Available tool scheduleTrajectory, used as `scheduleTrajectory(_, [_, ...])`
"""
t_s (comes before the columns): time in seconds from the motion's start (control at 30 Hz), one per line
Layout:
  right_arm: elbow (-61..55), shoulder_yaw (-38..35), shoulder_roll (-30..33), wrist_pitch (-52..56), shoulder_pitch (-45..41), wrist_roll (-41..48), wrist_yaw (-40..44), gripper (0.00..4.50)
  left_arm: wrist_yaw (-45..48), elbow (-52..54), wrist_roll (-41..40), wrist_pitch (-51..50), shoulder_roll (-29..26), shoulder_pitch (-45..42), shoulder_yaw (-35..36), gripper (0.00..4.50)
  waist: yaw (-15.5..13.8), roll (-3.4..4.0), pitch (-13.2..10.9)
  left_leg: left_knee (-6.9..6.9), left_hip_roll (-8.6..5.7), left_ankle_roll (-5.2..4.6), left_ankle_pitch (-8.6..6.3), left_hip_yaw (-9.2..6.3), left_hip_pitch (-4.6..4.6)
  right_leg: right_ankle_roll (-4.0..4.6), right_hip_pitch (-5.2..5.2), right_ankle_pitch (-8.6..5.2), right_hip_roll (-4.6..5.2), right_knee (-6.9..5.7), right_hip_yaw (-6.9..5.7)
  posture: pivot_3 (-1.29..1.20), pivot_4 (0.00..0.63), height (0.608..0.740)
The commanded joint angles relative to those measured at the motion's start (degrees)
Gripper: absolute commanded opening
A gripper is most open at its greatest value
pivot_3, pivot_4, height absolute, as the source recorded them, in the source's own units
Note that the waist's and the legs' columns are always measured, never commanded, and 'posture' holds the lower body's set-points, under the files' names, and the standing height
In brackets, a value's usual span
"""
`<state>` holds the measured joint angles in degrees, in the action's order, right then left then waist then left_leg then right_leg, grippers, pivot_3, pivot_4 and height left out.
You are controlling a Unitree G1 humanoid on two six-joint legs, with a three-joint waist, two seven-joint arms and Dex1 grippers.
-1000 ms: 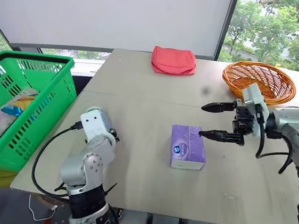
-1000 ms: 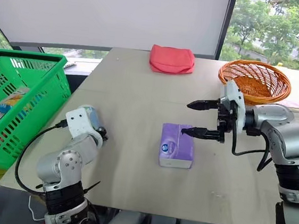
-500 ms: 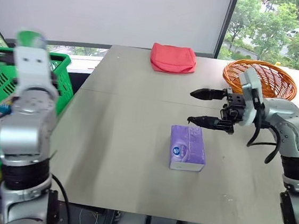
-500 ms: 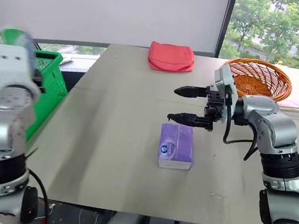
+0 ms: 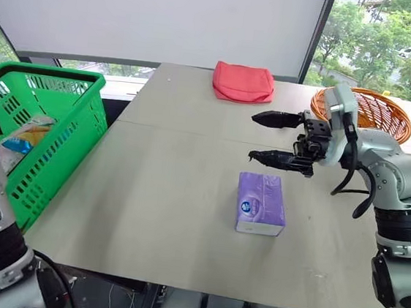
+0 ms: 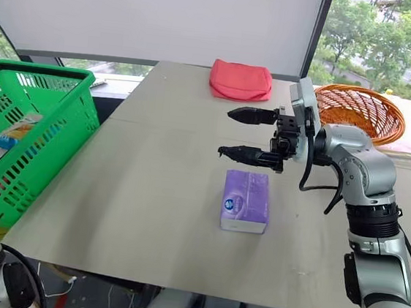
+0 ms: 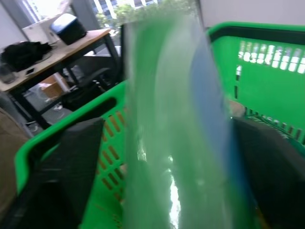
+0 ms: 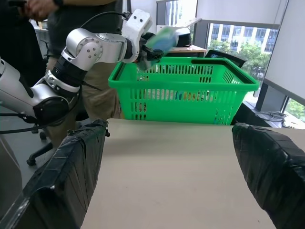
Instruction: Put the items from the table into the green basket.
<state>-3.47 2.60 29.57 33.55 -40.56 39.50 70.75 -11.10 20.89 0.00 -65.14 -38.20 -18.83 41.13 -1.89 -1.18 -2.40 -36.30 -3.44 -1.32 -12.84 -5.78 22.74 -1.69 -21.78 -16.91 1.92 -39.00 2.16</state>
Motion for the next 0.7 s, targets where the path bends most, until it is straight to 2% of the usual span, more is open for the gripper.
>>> scheduleTrajectory(0.03, [-0.85,-2.25,0.32,-0.35,-1.19,1.04,-0.44,4.50,1.28,5.05,-0.74,0.95,3.45,-0.90,-1.41,4.41,-0.26,0.04,0.04,0.00,0.00,0.00,0.00,0.02,0.00,0.00,0.01,0.00,0.01,0.01,0.02,0.06,0.000,0.740])
scheduleTrajectory(0.2, [0.23,-2.55,2.95,-1.57,0.11,-1.71,-0.13,4.50,10.31,12.48,-9.71,3.07,15.37,-3.33,-18.08,4.41,-1.76,-0.13,0.15,-0.06,-0.02,0.01,-0.01,-0.02,0.01,-0.02,0.10,0.02,0.07,0.01,-0.11,0.06,0.000,0.740])
scheduleTrajectory(0.27, [0.51,-2.60,4.65,-2.21,1.42,-3.04,0.08,4.50,12.88,13.72,-11.93,1.92,18.27,-3.94,-24.09,4.41,-1.88,-0.18,0.18,-0.12,-0.05,0.03,-0.02,0.00,0.03,-0.06,0.13,0.08,0.08,0.06,-0.08,0.04,0.000,0.740])
scheduleTrajectory(0.37, [0.71,-2.04,9.57,-4.93,6.75,-7.38,1.34,4.50,19.84,15.53,-17.22,-0.38,19.77,-1.56,-35.12,4.41,-1.47,-0.21,0.23,-0.10,-0.04,-0.07,0.03,0.16,0.04,-0.07,0.11,0.09,0.06,0.07,0.11,0.01,0.000,0.740])
scheduleTrajectory(0.43, [0.17,-2.20,11.64,-6.00,10.32,-8.91,0.92,4.50,24.50,17.29,-20.14,-2.48,17.43,1.43,-40.96,4.41,-0.66,-0.13,0.26,-0.03,-0.01,-0.11,0.11,0.33,0.04,-0.07,0.07,0.09,0.07,0.11,0.22,0.01,0.000,0.740])
scheduleTrajectory(0.5, [-1.27,-2.79,12.76,-5.71,13.63,-9.23,-0.16,4.50,27.11,17.87,-23.09,-3.88,17.34,3.88,-41.29,4.41,0.89,0.09,0.26,0.04,0.07,-0.06,0.13,0.50,0.03,-0.05,0.01,0.07,0.05,0.12,0.31,-0.02,0.000,0.740])
scheduleTrajectory(0.7, [-6.73,-5.23,16.46,-7.54,25.70,-10.93,-2.07,4.50,28.15,15.28,-29.57,-10.47,23.68,6.31,-36.27,4.41,2.58,0.32,0.34,-0.09,0.31,-0.31,-0.01,0.59,-0.11,-0.05,0.08,0.07,-0.10,-0.01,0.22,-0.06,0.000,0.740])
